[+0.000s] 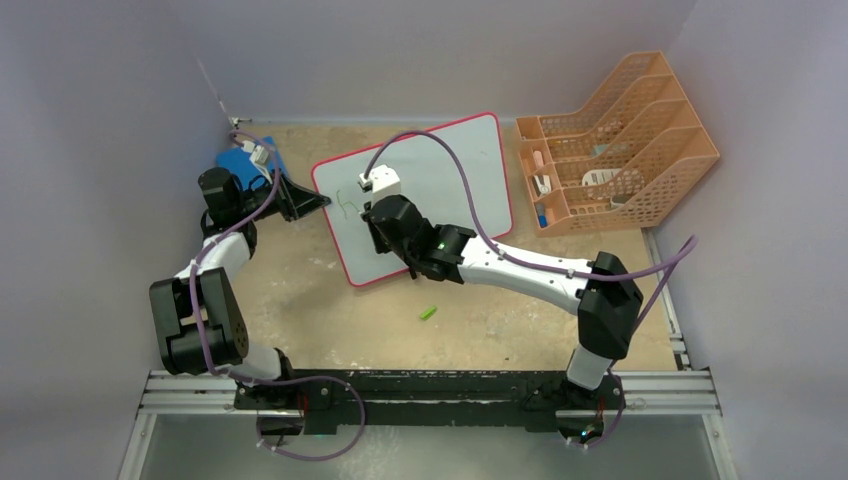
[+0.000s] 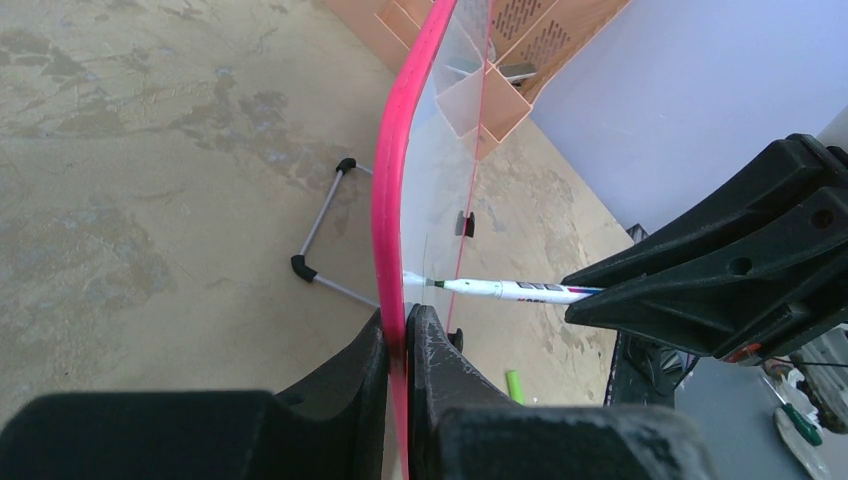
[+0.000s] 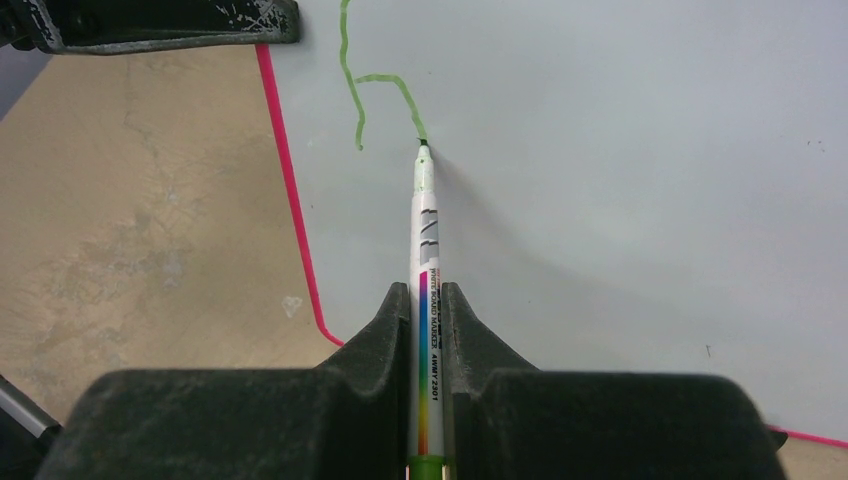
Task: Write a sentence on the whiteboard
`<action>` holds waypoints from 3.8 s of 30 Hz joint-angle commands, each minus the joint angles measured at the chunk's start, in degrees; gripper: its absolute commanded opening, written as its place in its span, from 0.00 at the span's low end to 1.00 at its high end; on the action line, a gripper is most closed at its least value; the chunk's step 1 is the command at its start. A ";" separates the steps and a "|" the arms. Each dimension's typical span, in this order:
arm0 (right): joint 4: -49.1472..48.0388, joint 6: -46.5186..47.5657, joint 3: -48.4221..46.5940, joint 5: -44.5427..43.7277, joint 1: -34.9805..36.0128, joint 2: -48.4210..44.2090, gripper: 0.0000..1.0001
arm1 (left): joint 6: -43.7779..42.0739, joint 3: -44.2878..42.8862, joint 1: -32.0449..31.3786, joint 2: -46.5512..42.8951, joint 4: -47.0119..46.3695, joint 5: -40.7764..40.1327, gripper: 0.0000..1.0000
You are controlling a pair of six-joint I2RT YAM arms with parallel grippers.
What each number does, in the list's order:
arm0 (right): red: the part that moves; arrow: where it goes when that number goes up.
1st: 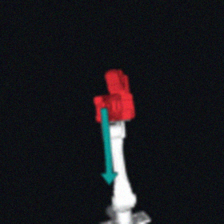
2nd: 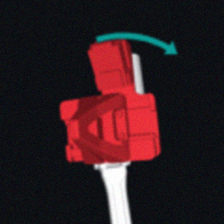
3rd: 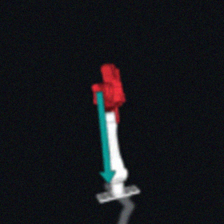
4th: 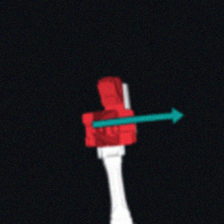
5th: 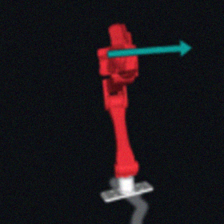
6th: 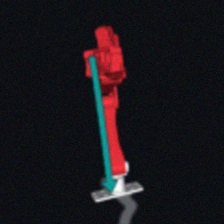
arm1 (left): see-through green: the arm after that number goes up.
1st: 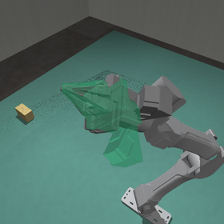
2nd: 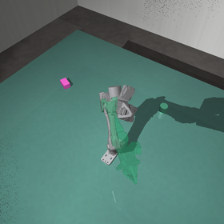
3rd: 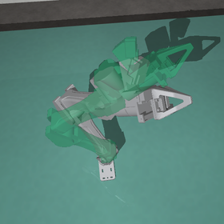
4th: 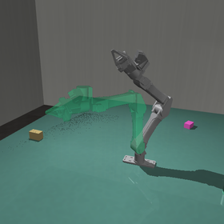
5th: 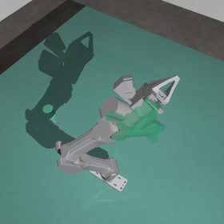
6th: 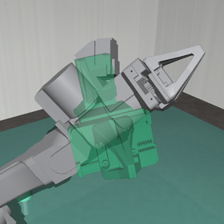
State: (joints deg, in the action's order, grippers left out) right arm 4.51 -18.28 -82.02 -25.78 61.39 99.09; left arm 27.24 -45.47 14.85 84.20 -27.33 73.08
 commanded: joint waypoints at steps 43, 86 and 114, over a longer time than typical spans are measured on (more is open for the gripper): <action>-3.76 1.99 2.86 -2.08 -1.92 -6.93 0.00 | -3.40 -1.72 -1.66 -0.79 1.89 0.58 0.00; -4.25 2.95 -0.94 -1.64 -2.23 -2.54 0.00 | -3.86 -1.92 -2.11 -0.71 2.63 0.40 0.00; -4.25 4.60 -3.78 -0.69 -2.50 -0.48 0.00 | -4.26 -2.11 -2.11 -0.71 3.16 0.31 0.00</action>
State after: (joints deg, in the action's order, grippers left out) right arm 2.31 -14.87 -82.87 -25.93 59.18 98.26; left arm 25.69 -46.30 14.44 84.20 -24.97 72.71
